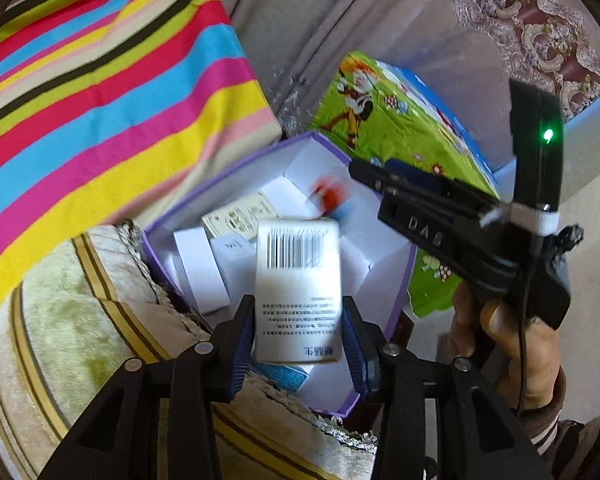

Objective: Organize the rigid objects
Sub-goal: 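Carry barcode box and toy car into the storage box and open both tools, then move both tools back toward the white box and blue block on the cloth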

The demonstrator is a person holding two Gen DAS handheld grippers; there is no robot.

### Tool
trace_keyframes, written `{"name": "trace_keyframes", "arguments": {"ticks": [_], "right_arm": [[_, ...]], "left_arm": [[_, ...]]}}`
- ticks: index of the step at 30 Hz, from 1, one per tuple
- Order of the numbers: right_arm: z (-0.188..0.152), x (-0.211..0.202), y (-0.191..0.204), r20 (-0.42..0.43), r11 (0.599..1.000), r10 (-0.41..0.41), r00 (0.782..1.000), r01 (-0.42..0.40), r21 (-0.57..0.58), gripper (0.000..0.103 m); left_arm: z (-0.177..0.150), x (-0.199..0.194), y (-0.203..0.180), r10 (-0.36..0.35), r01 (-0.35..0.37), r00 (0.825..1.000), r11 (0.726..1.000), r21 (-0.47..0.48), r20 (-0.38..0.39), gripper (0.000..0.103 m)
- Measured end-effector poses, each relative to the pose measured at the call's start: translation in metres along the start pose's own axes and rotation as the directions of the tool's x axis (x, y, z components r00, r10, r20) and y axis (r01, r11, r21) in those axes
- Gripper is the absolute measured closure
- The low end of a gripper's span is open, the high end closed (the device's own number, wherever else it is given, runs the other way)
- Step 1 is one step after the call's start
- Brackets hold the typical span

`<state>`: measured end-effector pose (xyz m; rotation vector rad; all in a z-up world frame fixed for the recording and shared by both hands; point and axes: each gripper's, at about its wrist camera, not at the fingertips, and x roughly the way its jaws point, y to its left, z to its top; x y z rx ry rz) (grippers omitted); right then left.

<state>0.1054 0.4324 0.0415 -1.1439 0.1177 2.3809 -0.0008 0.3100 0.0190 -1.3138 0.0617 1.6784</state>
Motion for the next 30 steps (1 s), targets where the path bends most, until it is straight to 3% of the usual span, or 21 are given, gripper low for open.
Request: {"name": "trace_keyframes", "arguments": {"ticks": [1, 3, 5, 10, 21, 30], "right_arm": [[0.001, -0.001, -0.001, 0.001, 1.000, -0.003, 1.000, 0.003, 0.003, 0.053], [0.002, -0.002, -0.002, 0.013, 1.000, -0.003, 1.000, 0.002, 0.009, 0.034], [0.003, -0.005, -0.003, 0.029, 1.000, -0.008, 1.000, 0.008, 0.011, 0.029], [0.004, -0.006, 0.000, 0.035, 1.000, -0.002, 0.999, 0.002, 0.007, 0.029], [0.006, -0.012, 0.020, 0.047, 0.999, 0.042, 0.998, -0.041, -0.023, 0.028], [0.009, -0.017, 0.046, 0.047, 0.993, 0.105, 0.993, -0.102, -0.062, 0.027]], "left_arm": [[-0.001, 0.000, 0.001, -0.001, 0.001, 1.000, 1.000, -0.005, -0.001, 0.052], [-0.001, -0.003, 0.004, -0.006, 0.006, 1.000, 1.000, -0.025, 0.008, 0.047], [-0.001, -0.006, 0.008, -0.006, 0.007, 1.000, 0.999, -0.043, 0.018, 0.045], [-0.001, -0.017, 0.021, 0.007, 0.000, 0.998, 0.995, -0.103, 0.066, 0.045], [-0.007, -0.052, 0.064, 0.118, -0.080, 0.979, 0.971, -0.225, 0.165, 0.045], [-0.024, -0.092, 0.119, 0.207, -0.102, 0.948, 0.917, -0.385, 0.243, 0.045]]}}
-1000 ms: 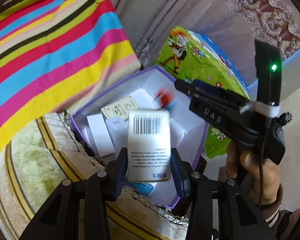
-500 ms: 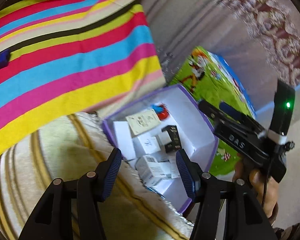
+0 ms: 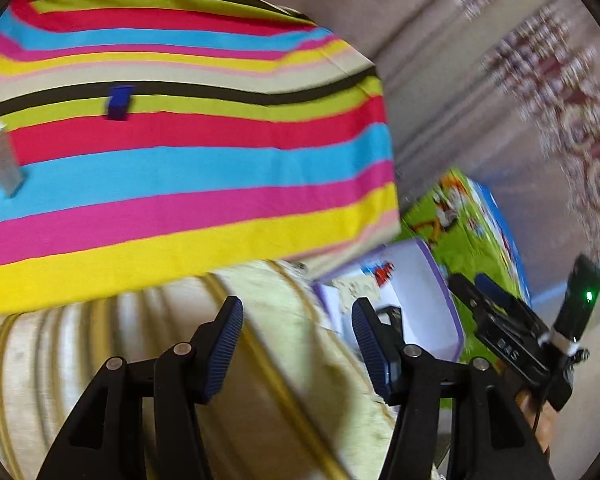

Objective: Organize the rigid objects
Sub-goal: 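Move both tools back toward the white box and blue block on the cloth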

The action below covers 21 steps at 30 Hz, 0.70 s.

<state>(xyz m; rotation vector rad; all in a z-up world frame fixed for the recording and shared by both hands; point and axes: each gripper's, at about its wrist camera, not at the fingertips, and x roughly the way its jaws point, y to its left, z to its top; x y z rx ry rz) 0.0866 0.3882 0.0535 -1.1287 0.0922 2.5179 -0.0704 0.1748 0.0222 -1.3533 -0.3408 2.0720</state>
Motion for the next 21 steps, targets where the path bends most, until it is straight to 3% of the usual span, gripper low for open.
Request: {"name": "trace_keyframes", "arguments": {"ticks": [8, 21], "right_arm": [[0.014, -0.004, 0.039, 0.018, 0.995, 0.081, 0.997, -0.080, -0.065, 0.026], [0.037, 0.004, 0.094, 0.007, 0.971, 0.203, 0.979, -0.201, -0.126, 0.024]], "left_arm": [[0.007, -0.033, 0.068, 0.061, -0.046, 0.995, 0.983, -0.180, 0.075, 0.045], [0.009, -0.066, 0.137, 0.142, -0.094, 0.981, 0.941, -0.326, 0.128, 0.045]]}}
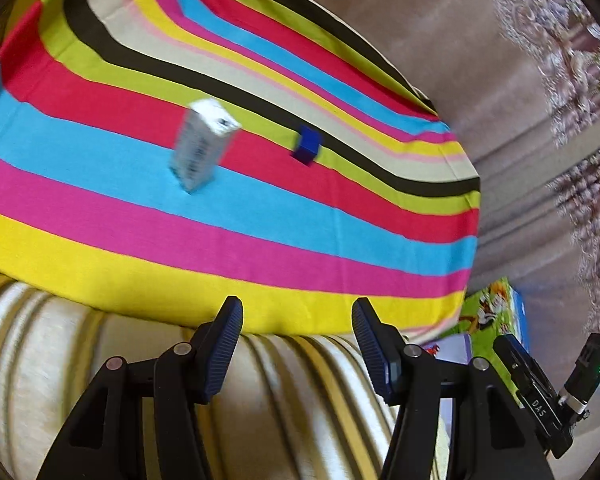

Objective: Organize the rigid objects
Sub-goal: 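Move both tools back toward the white box and blue block on the cloth, then grasp small white box with left tool while right tool grasps blue block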

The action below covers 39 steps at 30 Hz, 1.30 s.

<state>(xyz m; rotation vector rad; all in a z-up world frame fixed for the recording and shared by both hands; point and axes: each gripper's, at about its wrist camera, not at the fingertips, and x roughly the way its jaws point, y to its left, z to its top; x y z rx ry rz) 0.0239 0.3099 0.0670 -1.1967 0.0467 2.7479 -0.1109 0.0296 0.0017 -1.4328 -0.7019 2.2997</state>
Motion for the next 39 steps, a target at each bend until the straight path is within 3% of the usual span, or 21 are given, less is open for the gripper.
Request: {"name": "trace_keyframes", "arguments": {"ticks": [12, 16, 28, 31, 34, 39], "right_arm": [[0.035, 0.038, 0.033, -0.037, 0.997, 0.065, 0.997, -0.066, -0.046, 0.024], [0.050, 0.052, 0.048, -0.047, 0.995, 0.079, 0.996, -0.082, -0.061, 0.024], [0.082, 0.111, 0.102, -0.108, 0.984, 0.147, 0.983, -0.156, -0.081, 0.023], [0.089, 0.127, 0.113, -0.124, 0.984, 0.152, 0.980, -0.163, -0.077, 0.023], [0.094, 0.144, 0.121, -0.141, 0.984, 0.154, 0.978, -0.166, -0.071, 0.023], [0.101, 0.168, 0.133, -0.159, 0.983, 0.159, 0.974, -0.172, -0.069, 0.023]], "left_arm": [[0.041, 0.000, 0.037, 0.153, -0.153, 0.988, 0.985, 0.078, 0.007, 0.045], [0.057, 0.010, 0.038, 0.202, -0.199, 0.979, 0.964, 0.175, 0.005, 0.045], [0.089, 0.043, 0.028, 0.232, -0.216, 0.973, 0.869, 0.444, 0.020, 0.046], [0.091, 0.050, 0.026, 0.219, -0.195, 0.976, 0.848, 0.492, 0.009, 0.052], [0.092, 0.057, 0.027, 0.224, -0.190, 0.975, 0.835, 0.517, -0.004, 0.065], [0.096, 0.058, 0.030, 0.202, -0.172, 0.979, 0.848, 0.502, -0.006, 0.067]]}}
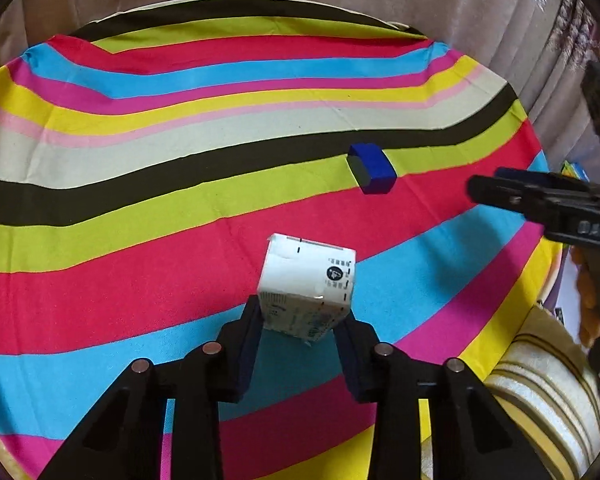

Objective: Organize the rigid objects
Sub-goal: 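Grasp small white box with left tool while right tool grasps blue block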

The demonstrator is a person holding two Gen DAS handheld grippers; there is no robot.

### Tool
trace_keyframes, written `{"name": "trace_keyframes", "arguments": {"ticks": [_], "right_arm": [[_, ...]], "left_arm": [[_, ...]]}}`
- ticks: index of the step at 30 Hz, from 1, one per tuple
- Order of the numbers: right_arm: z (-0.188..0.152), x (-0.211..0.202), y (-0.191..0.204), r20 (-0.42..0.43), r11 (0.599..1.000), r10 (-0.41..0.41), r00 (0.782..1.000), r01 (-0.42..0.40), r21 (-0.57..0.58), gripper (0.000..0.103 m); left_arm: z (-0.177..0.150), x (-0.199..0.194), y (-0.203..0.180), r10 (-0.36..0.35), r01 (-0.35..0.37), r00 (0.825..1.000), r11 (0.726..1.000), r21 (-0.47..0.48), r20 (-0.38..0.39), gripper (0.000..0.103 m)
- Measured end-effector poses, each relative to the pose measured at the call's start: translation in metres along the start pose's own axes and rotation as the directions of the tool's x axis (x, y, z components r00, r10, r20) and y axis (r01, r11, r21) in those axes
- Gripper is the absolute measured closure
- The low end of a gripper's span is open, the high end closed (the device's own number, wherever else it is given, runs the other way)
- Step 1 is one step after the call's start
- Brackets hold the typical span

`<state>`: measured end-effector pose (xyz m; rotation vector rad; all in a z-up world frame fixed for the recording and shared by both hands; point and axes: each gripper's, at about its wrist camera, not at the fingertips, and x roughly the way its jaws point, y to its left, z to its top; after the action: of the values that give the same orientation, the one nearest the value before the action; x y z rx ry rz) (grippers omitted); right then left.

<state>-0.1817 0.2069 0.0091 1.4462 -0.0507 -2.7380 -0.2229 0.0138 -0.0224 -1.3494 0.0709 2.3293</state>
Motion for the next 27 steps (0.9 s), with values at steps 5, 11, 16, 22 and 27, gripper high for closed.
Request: {"name": "trace_keyframes", "arguments": {"ticks": [5, 11, 16, 22, 27], "right_arm": [[0.012, 0.027, 0.009, -0.003, 1.000, 0.014, 1.000, -0.014, -0.002, 0.023], [0.022, 0.053, 0.017, -0.007, 0.999, 0.014, 1.000, -0.014, -0.031, 0.023], [0.029, 0.072, 0.017, -0.020, 1.000, 0.008, 1.000, -0.008, 0.002, 0.023], [0.036, 0.091, 0.018, -0.032, 1.000, -0.006, 0.999, 0.006, 0.014, 0.025], [0.034, 0.100, 0.018, -0.047, 0.999, -0.031, 0.998, 0.030, -0.016, 0.066]], "left_arm": [[-0.002, -0.008, 0.009, -0.037, 0.042, 0.998, 0.992, -0.123, 0.041, 0.067], [-0.012, -0.020, 0.013, -0.074, 0.095, 0.992, 0.970, -0.222, 0.099, 0.067], [-0.013, -0.022, 0.012, -0.076, 0.105, 0.989, 0.964, -0.244, 0.125, 0.067], [-0.012, -0.013, 0.007, -0.088, 0.115, 0.989, 0.962, -0.248, 0.118, 0.067], [-0.011, -0.013, 0.008, -0.090, 0.118, 0.989, 0.960, -0.252, 0.118, 0.067]]}}
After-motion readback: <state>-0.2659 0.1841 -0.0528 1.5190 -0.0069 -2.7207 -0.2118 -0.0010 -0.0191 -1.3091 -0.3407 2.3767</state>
